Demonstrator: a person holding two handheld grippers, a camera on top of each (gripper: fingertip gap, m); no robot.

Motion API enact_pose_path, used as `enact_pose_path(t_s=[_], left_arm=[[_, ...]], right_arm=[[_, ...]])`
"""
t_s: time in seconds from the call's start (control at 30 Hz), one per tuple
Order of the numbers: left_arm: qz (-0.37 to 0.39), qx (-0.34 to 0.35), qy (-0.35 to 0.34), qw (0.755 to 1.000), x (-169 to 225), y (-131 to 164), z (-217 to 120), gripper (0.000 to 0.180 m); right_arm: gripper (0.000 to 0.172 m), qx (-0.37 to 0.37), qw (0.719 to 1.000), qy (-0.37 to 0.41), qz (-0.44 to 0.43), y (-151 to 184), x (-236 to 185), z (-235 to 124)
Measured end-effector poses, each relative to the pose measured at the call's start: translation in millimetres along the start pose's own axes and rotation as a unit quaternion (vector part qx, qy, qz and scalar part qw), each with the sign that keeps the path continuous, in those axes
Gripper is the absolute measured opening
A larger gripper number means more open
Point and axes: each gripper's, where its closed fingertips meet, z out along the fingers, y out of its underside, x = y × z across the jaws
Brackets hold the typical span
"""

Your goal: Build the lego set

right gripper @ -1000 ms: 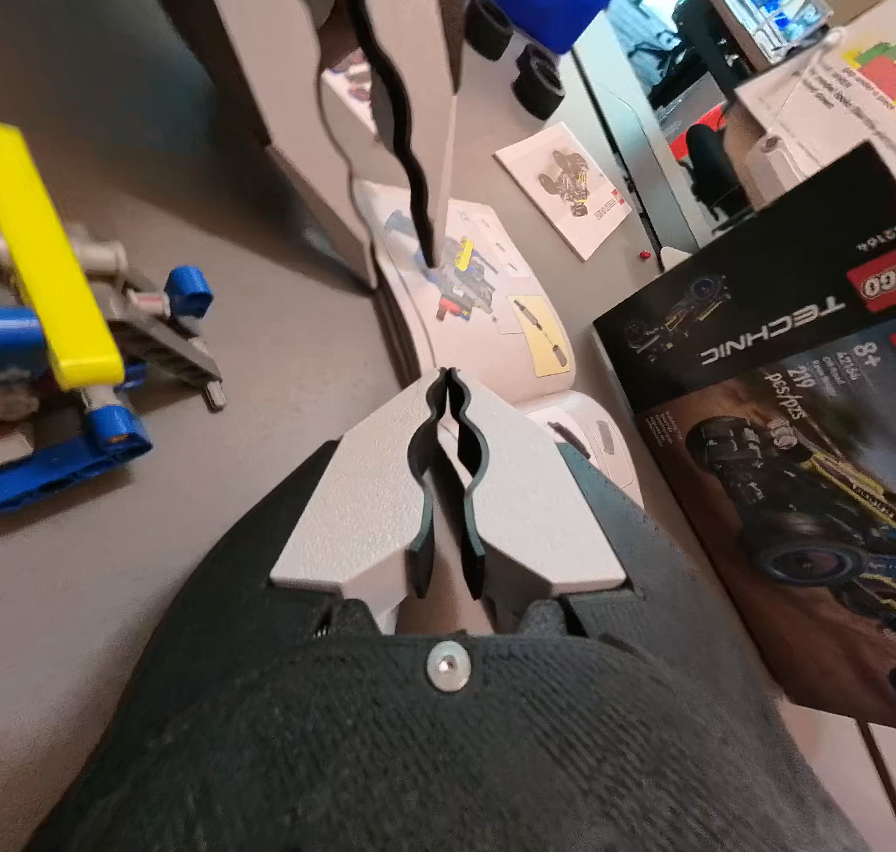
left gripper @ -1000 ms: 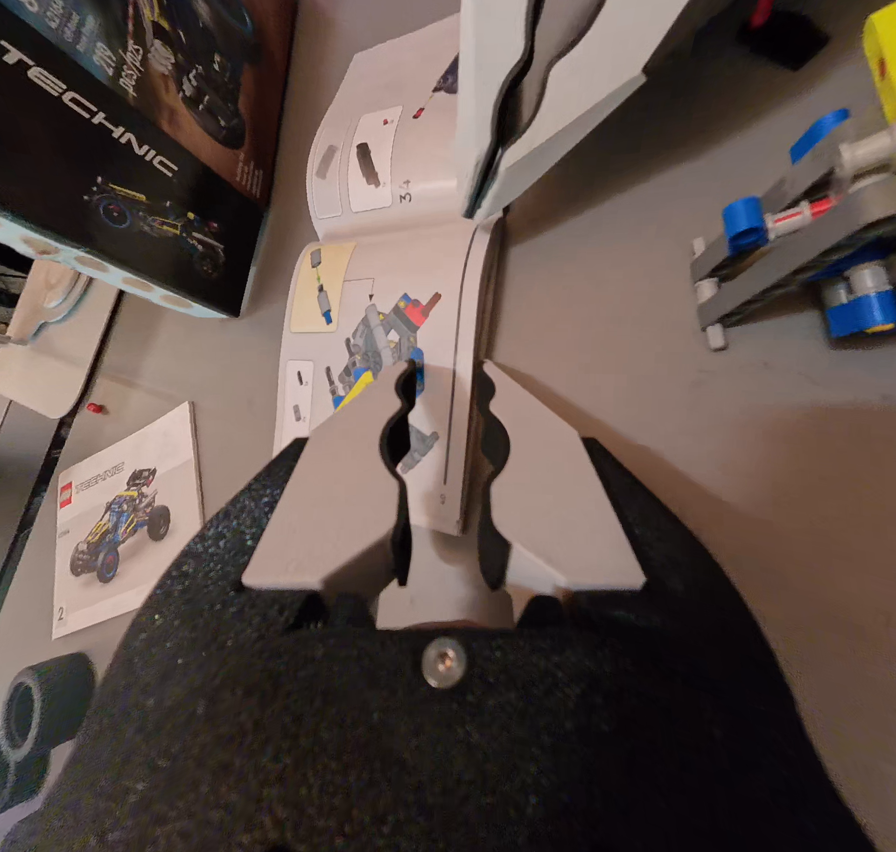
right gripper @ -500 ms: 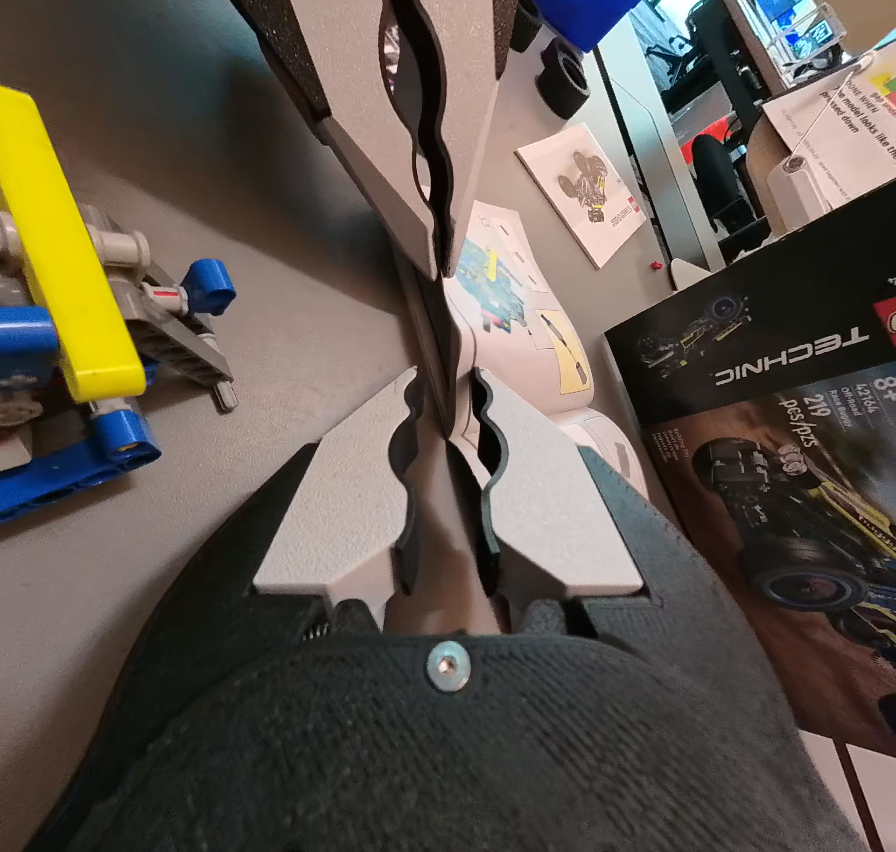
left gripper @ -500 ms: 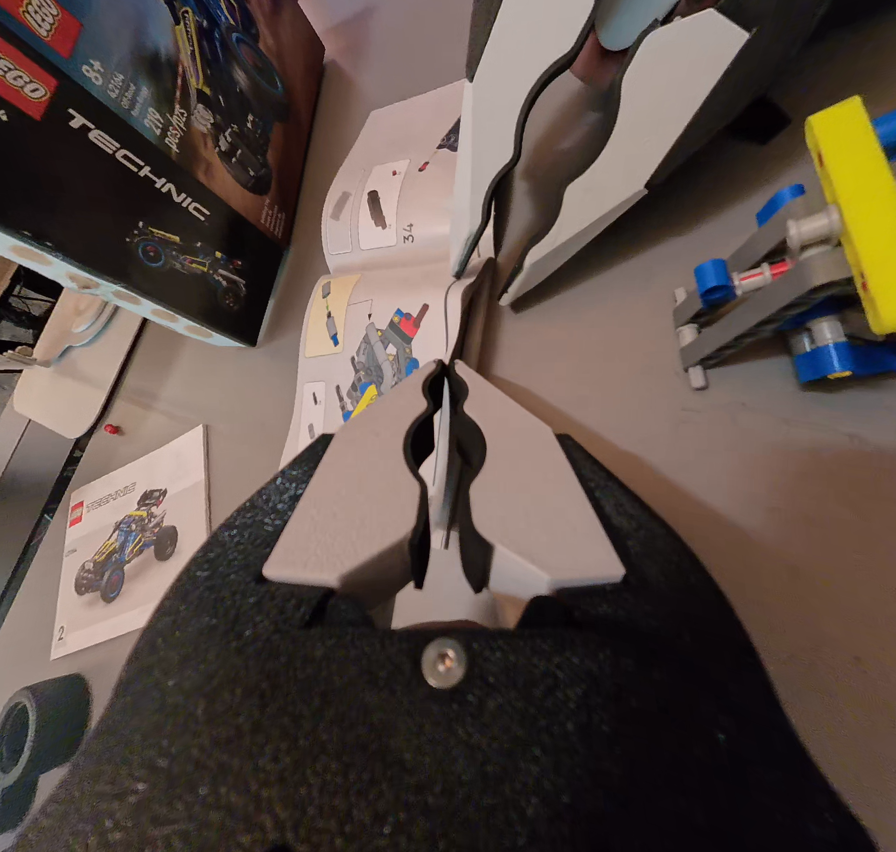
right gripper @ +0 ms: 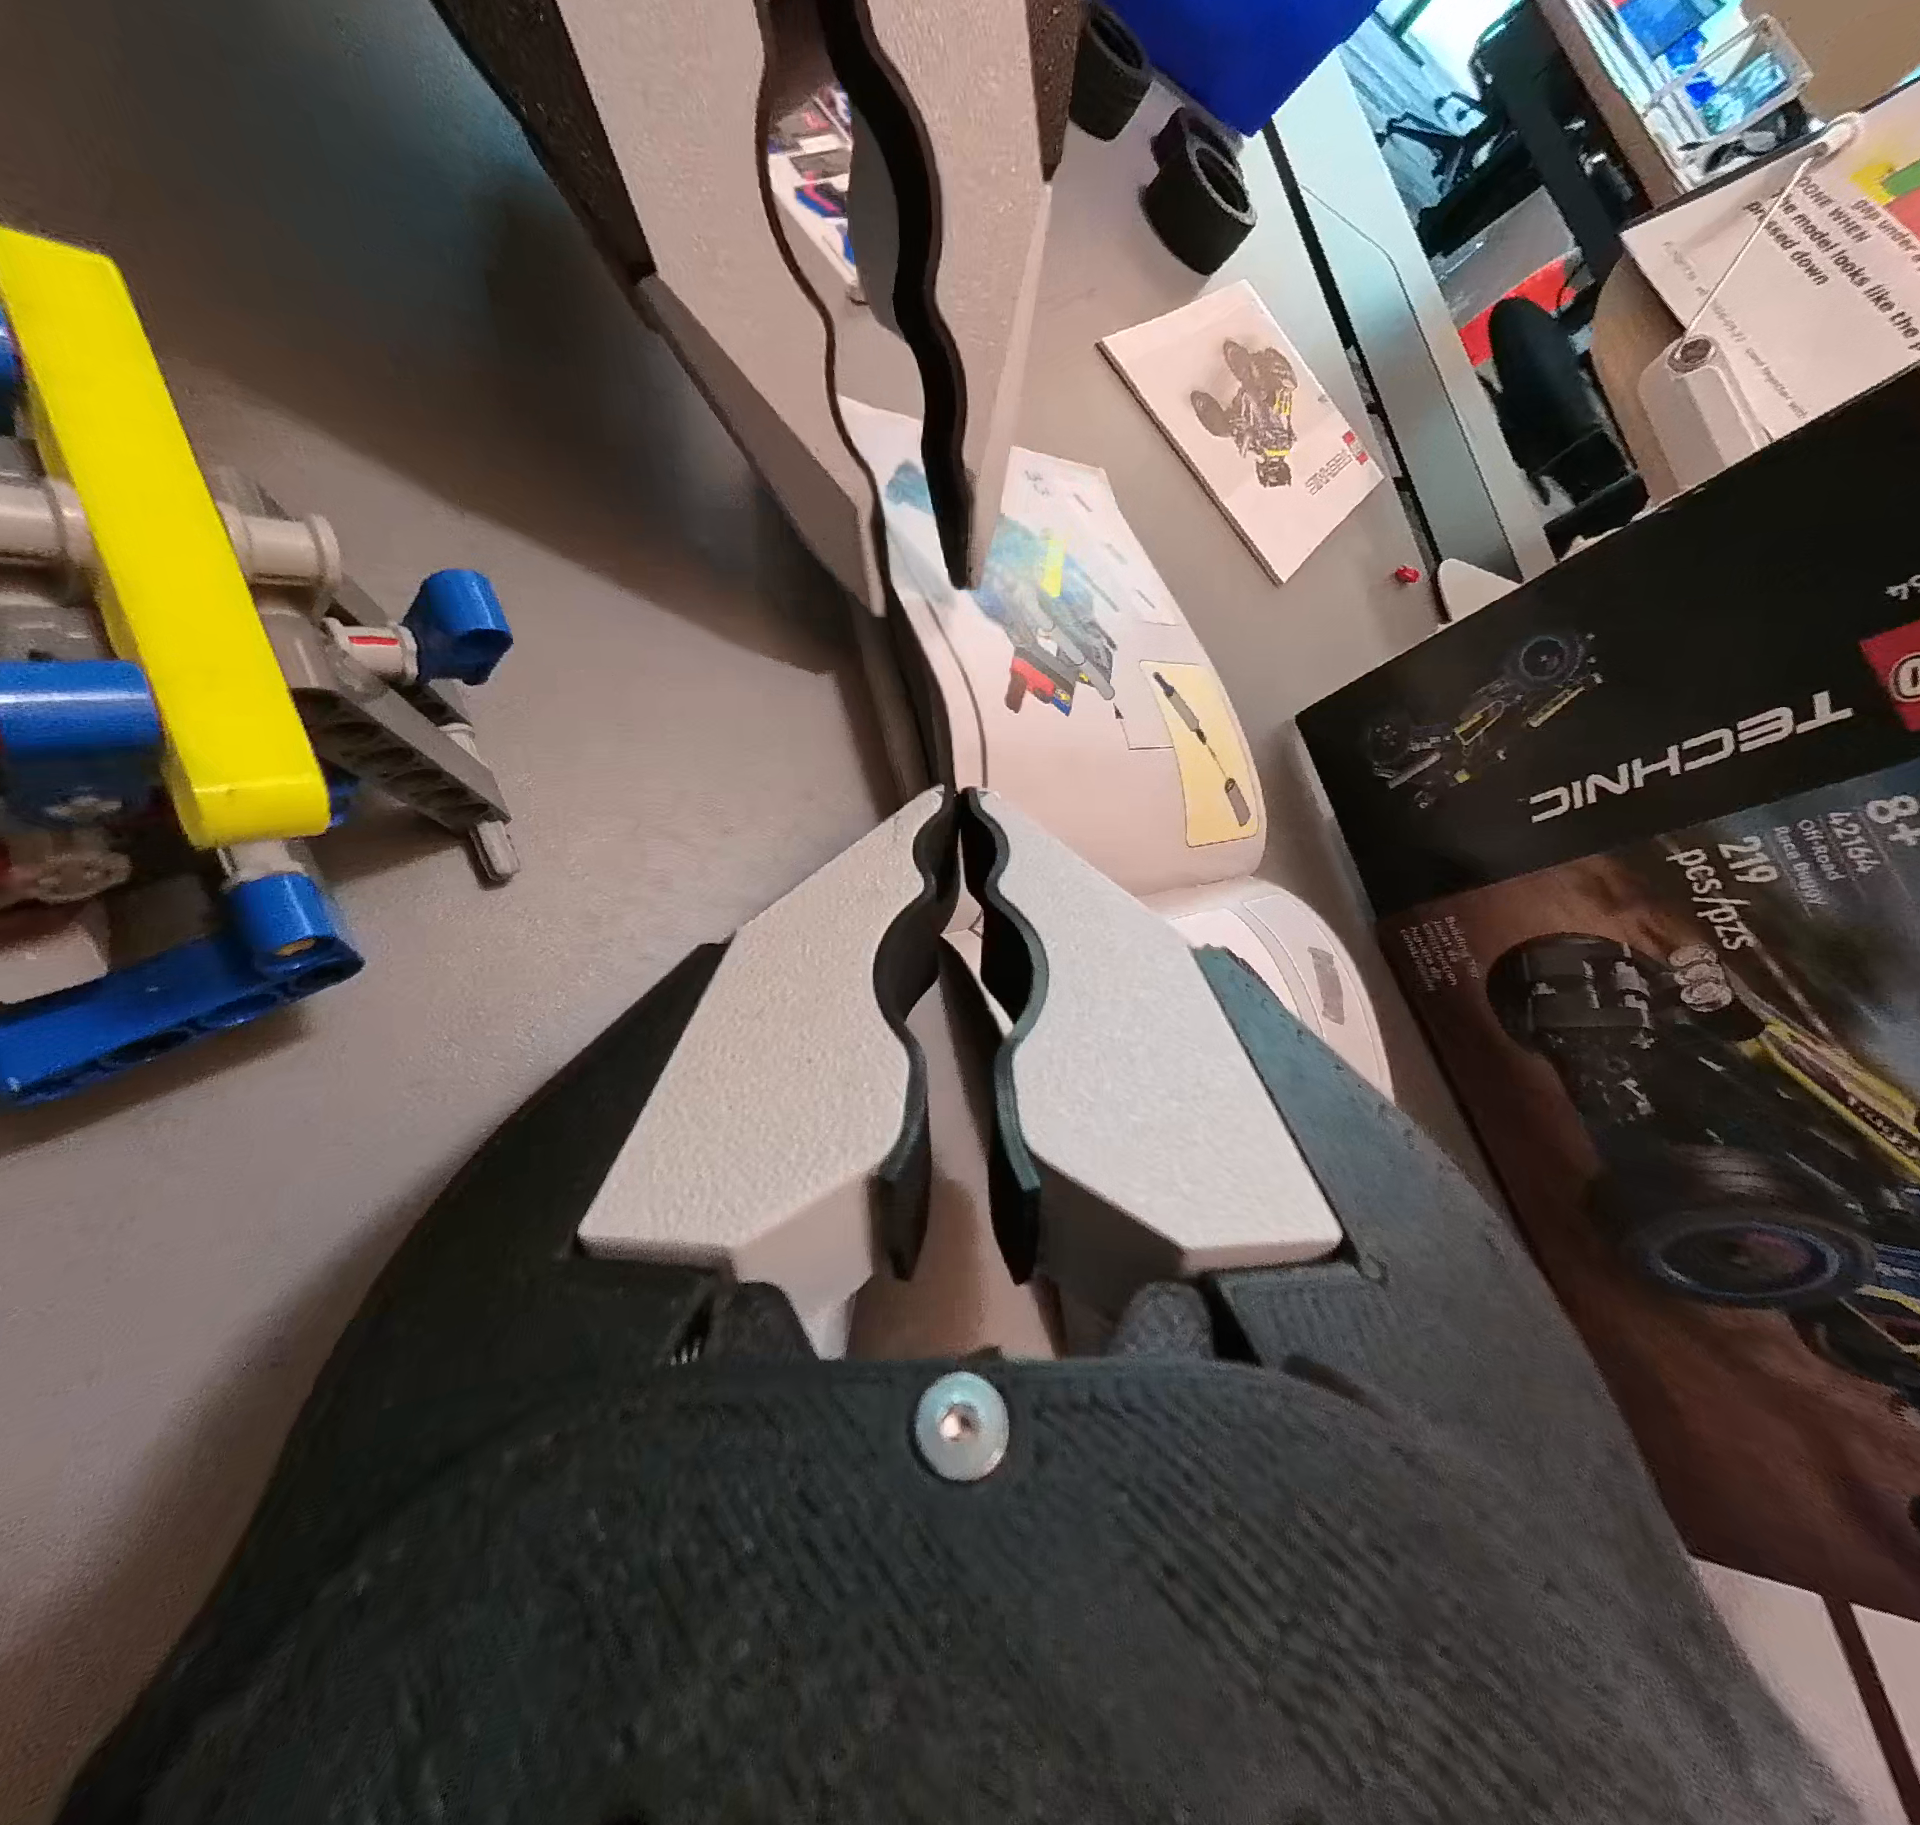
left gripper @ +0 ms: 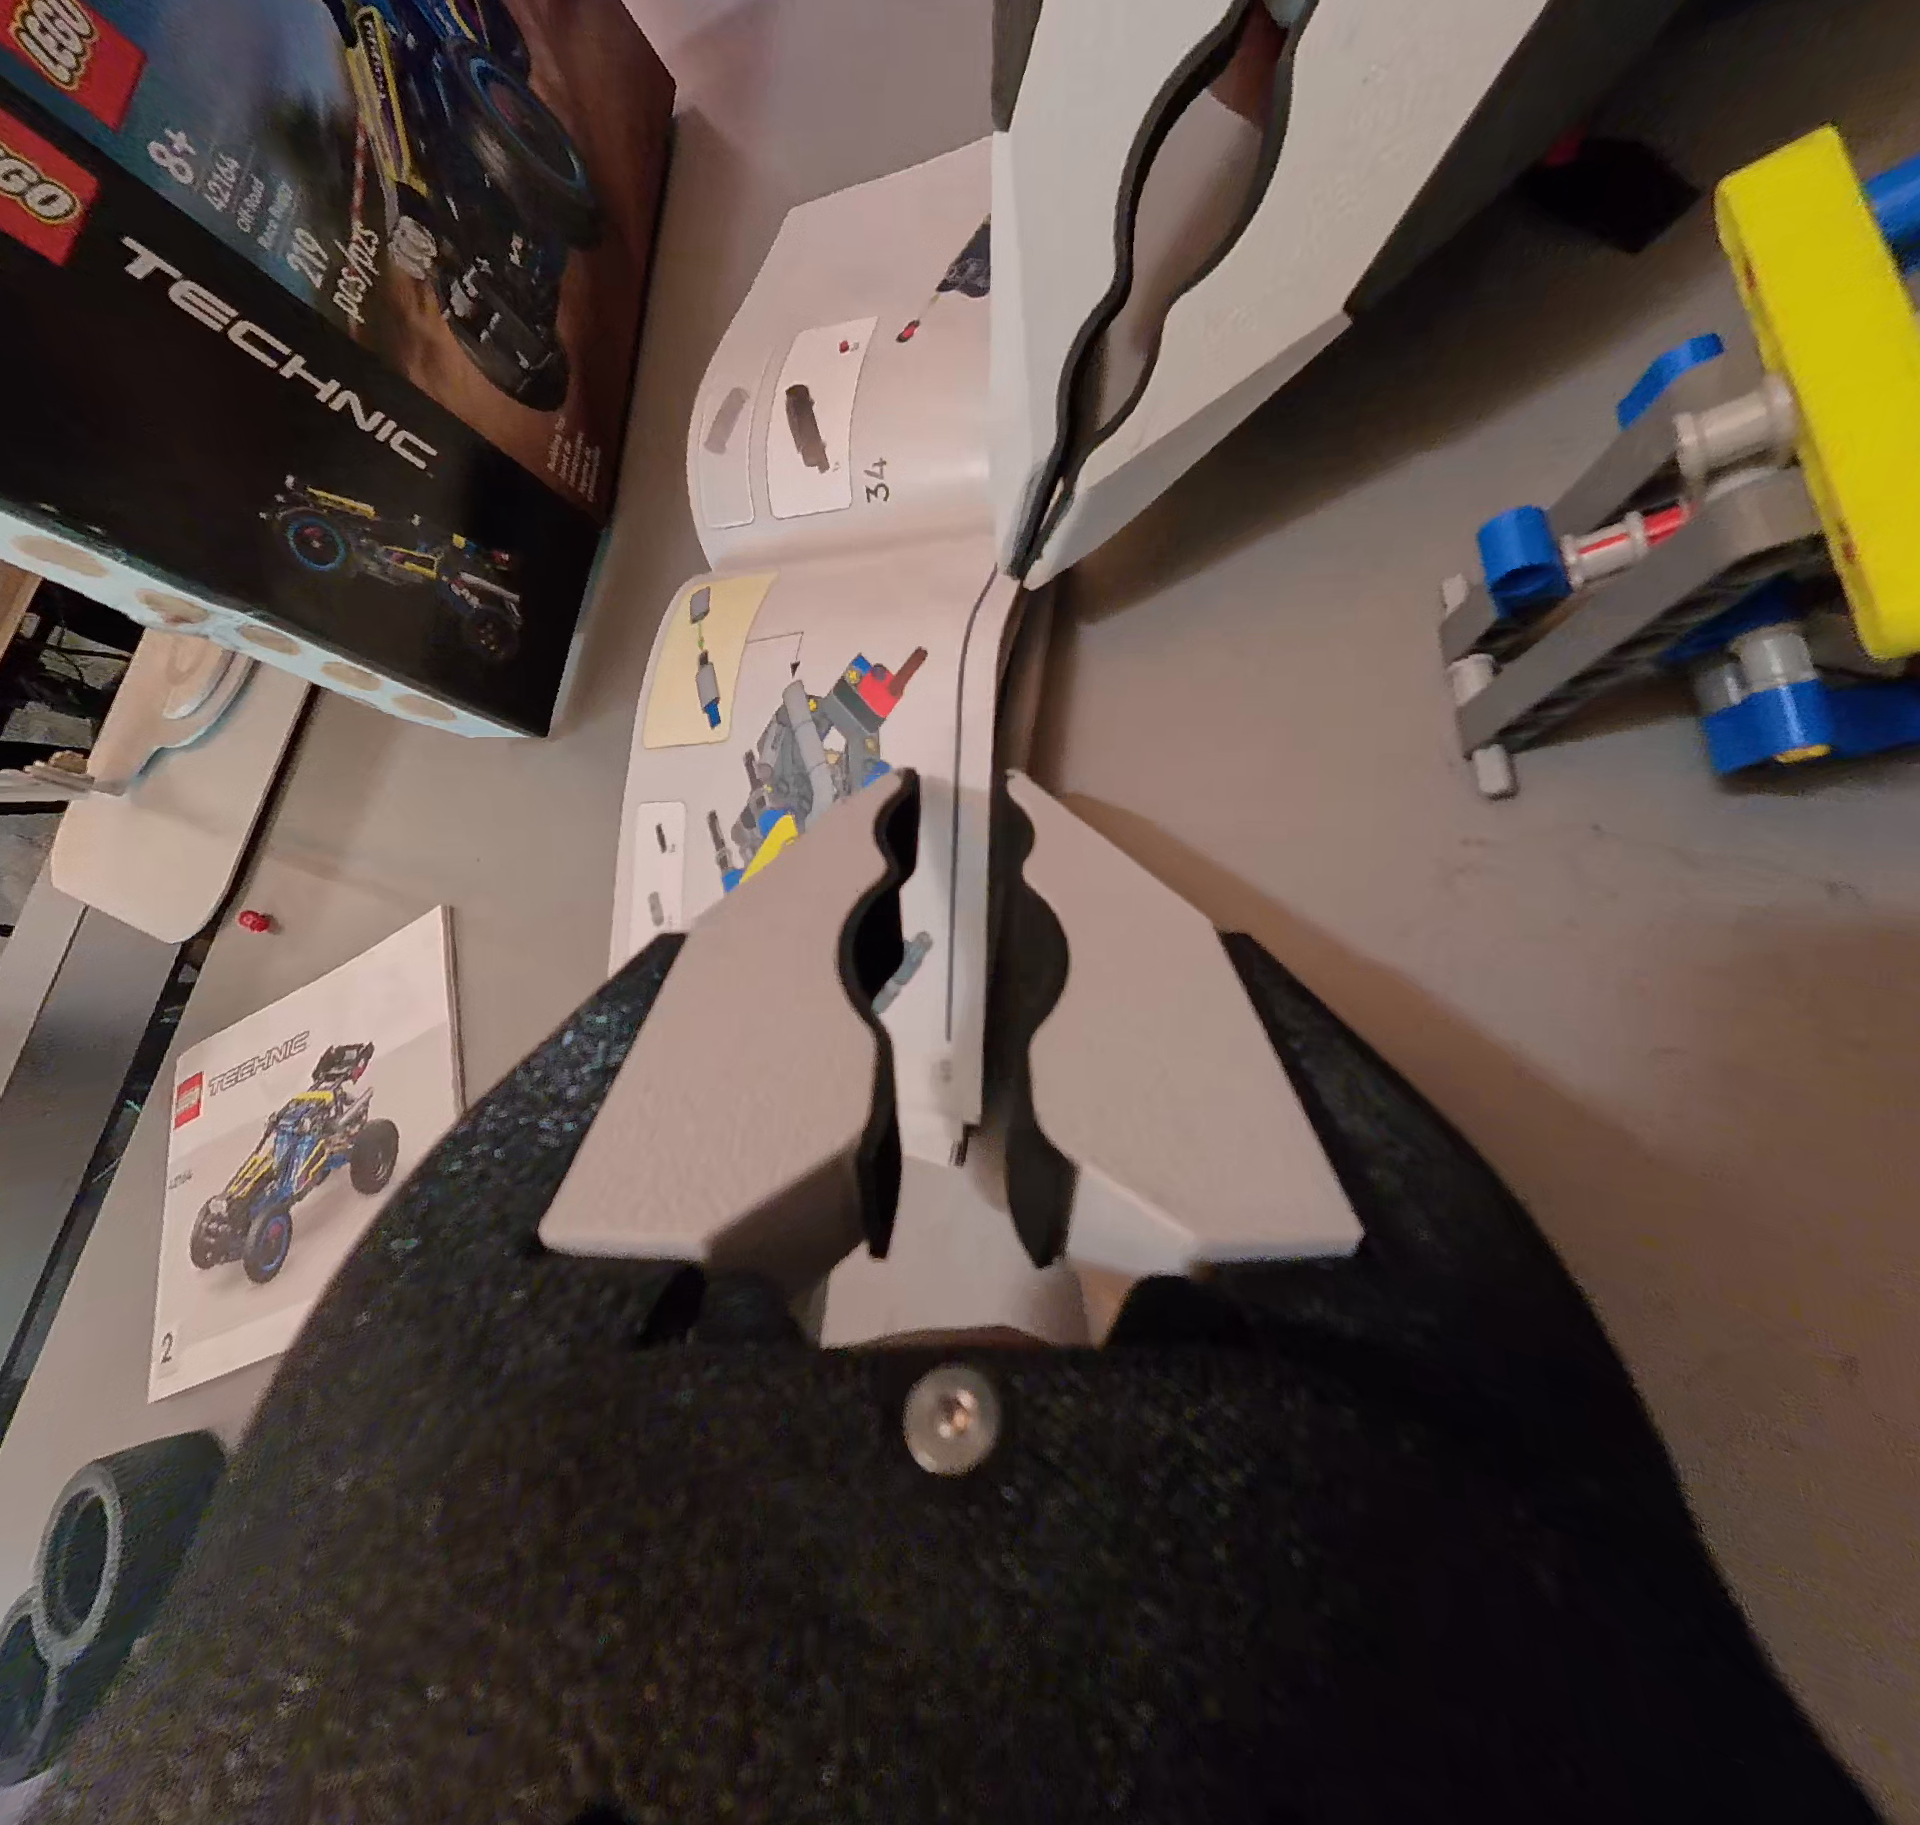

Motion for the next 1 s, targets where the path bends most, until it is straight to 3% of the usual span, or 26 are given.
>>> enact_pose_path(t_s=[0.13,0.47,0.57,0.77,1.0], left_arm=[[0.005,0.009,-0.002,1.000,0,-4,-3,0.001],[0.015,0.002,0.013,1.000,6,-2,-6,0.007],[0.022,0.000,0.007,1.000,5,-3,-6,0.000],[0.039,0.016,-0.035,0.998,-6,-12,-12,0.000],[0.141,0.044,-0.133,0.980,-25,-38,-21,0.000]], right_arm=[[0.000,0.003,1.000,-0.007,0.017,-1,-1,-1],[0.000,-0.016,1.000,-0.006,-0.014,0,-4,-2],[0.000,-0.012,1.000,-0.002,-0.020,-4,-4,-2],[0.000,0.024,0.999,-0.001,0.041,-12,3,-8],[0.002,0.026,0.998,-0.029,0.046,-8,-4,-15]])
